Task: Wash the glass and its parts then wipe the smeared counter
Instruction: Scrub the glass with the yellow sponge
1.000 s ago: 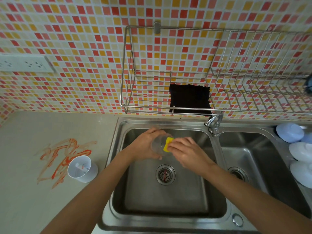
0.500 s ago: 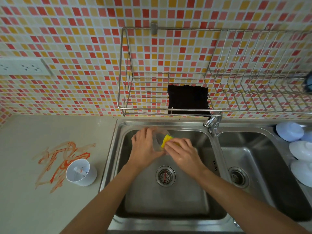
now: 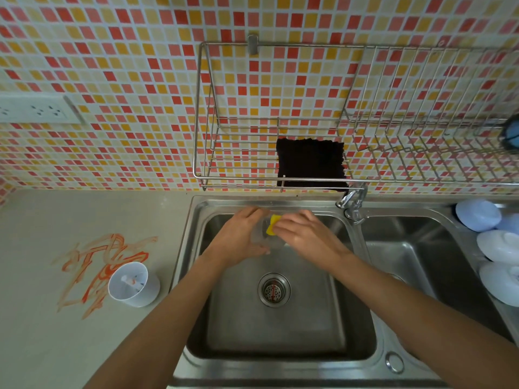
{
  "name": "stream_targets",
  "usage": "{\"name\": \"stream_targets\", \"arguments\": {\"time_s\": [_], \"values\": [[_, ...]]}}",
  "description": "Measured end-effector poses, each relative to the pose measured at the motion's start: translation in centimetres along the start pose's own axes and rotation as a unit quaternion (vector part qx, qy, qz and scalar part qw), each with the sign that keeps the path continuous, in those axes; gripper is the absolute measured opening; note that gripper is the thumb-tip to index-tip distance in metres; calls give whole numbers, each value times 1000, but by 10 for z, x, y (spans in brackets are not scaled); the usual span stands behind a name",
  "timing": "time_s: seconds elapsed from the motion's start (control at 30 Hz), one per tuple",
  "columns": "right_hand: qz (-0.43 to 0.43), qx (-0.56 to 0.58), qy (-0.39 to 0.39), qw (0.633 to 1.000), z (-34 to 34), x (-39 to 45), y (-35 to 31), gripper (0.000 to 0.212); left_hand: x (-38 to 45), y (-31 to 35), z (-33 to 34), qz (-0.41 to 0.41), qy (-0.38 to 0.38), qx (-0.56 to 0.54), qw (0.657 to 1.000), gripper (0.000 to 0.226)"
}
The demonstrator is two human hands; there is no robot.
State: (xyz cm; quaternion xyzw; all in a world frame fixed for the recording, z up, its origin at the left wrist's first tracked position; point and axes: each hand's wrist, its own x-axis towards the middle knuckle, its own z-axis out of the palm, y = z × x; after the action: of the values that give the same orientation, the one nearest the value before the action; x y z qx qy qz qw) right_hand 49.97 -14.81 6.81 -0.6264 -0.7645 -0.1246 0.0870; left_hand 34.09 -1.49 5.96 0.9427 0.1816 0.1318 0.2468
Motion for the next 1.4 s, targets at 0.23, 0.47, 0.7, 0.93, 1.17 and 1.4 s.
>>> {"name": "stream_targets", "arguments": {"time_s": [0.23,0.47,0.7,0.93,1.17,1.4], "values": [[211,266,69,938,9,-12,-38,26,4,0,-10,16,2,31,999,81],[59,78,16,995,-3,-7,-3,40,6,7,-16,16,-19,29,999,84],[9,89,32,996,6,-19,-13,36,-1,-1,-20,7,-37,-7,999,88],[0,-21,99,995,18,-21,-14,18,-1,1,-8,-13,-37,-49,998,91],[40,-43,154,986,11,-7,-20,16,-11,9,11,-60,98,-14,993,94],[42,6,122,992,12,-5,-27,25,-9,5,12,-55,160,58,984,82]]}}
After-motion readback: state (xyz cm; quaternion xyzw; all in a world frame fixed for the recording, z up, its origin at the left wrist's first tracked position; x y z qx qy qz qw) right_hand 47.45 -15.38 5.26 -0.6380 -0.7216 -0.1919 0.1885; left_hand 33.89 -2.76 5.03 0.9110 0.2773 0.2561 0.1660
